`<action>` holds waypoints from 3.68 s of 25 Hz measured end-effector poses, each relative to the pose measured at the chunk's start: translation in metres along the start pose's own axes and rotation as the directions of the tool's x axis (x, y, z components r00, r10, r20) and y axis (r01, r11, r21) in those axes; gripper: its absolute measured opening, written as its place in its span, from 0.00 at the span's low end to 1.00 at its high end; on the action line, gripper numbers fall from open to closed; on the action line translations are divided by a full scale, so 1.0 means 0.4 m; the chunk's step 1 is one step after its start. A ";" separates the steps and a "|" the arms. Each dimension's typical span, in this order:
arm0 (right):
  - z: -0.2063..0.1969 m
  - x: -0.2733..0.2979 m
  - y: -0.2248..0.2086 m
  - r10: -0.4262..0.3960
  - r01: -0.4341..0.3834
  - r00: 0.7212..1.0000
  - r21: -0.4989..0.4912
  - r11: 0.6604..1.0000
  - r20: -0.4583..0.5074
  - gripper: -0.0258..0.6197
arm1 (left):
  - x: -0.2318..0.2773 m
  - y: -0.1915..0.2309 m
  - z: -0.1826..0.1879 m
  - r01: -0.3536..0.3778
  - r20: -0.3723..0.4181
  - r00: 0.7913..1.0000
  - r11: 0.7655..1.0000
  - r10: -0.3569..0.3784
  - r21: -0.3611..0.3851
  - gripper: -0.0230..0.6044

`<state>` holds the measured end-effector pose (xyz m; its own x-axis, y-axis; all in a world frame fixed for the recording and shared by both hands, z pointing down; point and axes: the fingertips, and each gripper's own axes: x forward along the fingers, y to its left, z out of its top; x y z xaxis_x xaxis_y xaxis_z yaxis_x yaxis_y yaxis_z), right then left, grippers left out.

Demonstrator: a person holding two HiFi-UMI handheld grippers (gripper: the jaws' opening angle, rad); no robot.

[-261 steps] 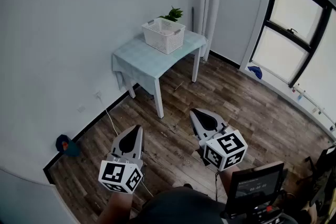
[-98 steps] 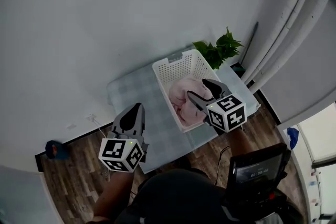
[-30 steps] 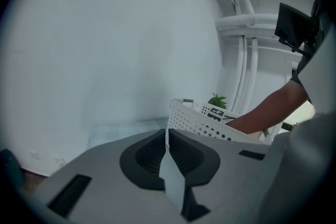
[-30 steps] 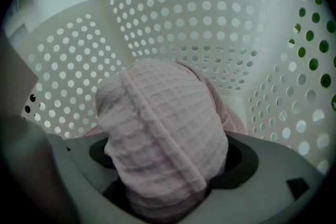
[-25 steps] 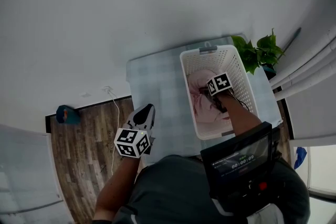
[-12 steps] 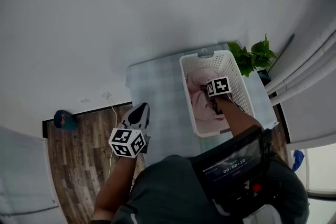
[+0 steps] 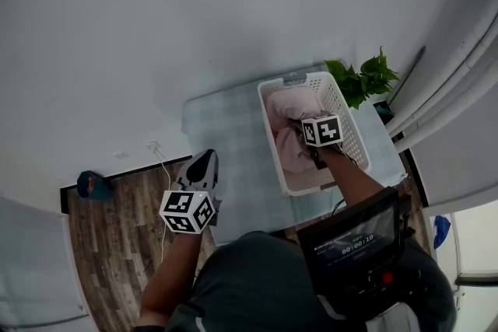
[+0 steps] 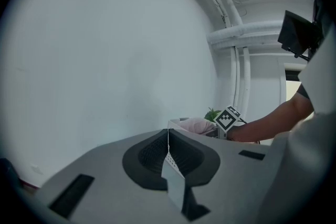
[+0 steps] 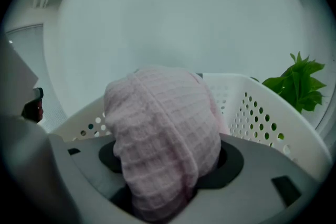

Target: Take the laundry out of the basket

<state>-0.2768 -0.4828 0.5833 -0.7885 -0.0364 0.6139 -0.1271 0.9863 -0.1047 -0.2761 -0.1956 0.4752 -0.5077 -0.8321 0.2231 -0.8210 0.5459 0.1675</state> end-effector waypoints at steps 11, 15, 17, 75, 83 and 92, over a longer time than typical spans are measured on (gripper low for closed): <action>0.161 -0.177 0.036 0.003 0.002 0.970 -0.021 1.000 0.244 0.54 | -0.015 -0.004 0.061 0.009 0.065 0.998 1.000 -0.007 -0.025 0.05; 0.235 -0.247 0.062 0.024 -0.010 0.945 -0.043 0.999 0.327 0.54 | -0.018 0.010 0.075 -0.006 0.066 0.998 0.999 0.009 -0.044 0.05; 0.274 -0.283 0.077 0.038 -0.019 0.931 -0.056 0.998 0.364 0.54 | -0.022 0.016 0.086 -0.006 0.073 0.997 0.999 0.009 -0.048 0.05; 0.621 -0.511 1.306 0.791 -0.542 0.497 -0.585 0.603 0.356 0.54 | -0.904 0.378 0.412 -0.654 0.345 0.709 0.757 0.614 -0.003 0.05; 0.527 -0.466 1.466 0.858 -0.633 0.452 -0.590 0.501 0.244 0.55 | -0.989 0.423 0.337 -0.704 0.297 0.665 0.708 0.686 -0.060 0.05; 0.424 -0.440 1.510 0.873 -0.674 0.446 -0.568 0.472 0.196 0.55 | -1.033 0.445 0.239 -0.737 0.277 0.609 0.659 0.743 -0.147 0.05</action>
<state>-0.3170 0.0922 0.2792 -0.5806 0.8137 0.0287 0.8136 0.5812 -0.0190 -0.2376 0.2360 0.3210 -0.9917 -0.1286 -0.0052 -0.1286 0.9878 0.0874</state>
